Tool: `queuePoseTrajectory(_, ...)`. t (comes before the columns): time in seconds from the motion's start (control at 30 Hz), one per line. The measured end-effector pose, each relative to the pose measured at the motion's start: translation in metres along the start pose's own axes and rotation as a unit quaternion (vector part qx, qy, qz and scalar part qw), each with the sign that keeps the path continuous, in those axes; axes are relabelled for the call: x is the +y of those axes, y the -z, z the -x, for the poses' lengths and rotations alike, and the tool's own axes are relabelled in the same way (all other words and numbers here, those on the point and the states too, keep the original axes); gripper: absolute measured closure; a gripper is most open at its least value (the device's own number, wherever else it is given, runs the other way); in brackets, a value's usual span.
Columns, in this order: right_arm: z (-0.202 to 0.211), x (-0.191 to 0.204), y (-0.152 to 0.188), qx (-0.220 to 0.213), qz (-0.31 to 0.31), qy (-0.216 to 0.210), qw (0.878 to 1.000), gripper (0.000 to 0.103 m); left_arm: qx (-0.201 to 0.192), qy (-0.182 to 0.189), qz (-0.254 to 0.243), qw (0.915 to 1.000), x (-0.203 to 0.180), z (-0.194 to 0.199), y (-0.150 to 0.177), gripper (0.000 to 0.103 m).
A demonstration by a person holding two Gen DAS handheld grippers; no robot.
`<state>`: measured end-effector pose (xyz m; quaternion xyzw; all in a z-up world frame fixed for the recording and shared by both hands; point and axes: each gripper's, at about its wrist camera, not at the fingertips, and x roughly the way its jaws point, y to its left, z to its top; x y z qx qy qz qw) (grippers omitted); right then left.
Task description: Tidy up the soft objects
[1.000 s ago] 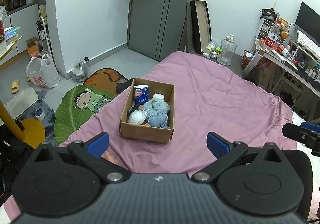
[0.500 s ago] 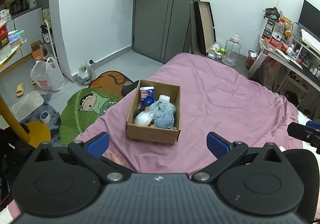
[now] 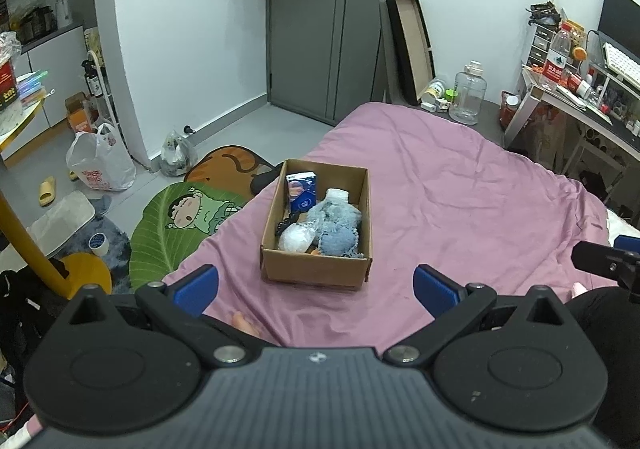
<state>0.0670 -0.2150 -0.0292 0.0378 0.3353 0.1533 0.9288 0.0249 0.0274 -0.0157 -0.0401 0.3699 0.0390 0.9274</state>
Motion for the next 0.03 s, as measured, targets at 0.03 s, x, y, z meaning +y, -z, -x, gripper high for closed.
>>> queuePoseTrajectory(0.03, -0.0010, -0.0009, -0.0003, 0.001, -0.001, 0.000, 1.000, 0.000, 0.000, 0.002, -0.001, 1.0000, -0.0009, 0.0001, 0.0002, 0.000)
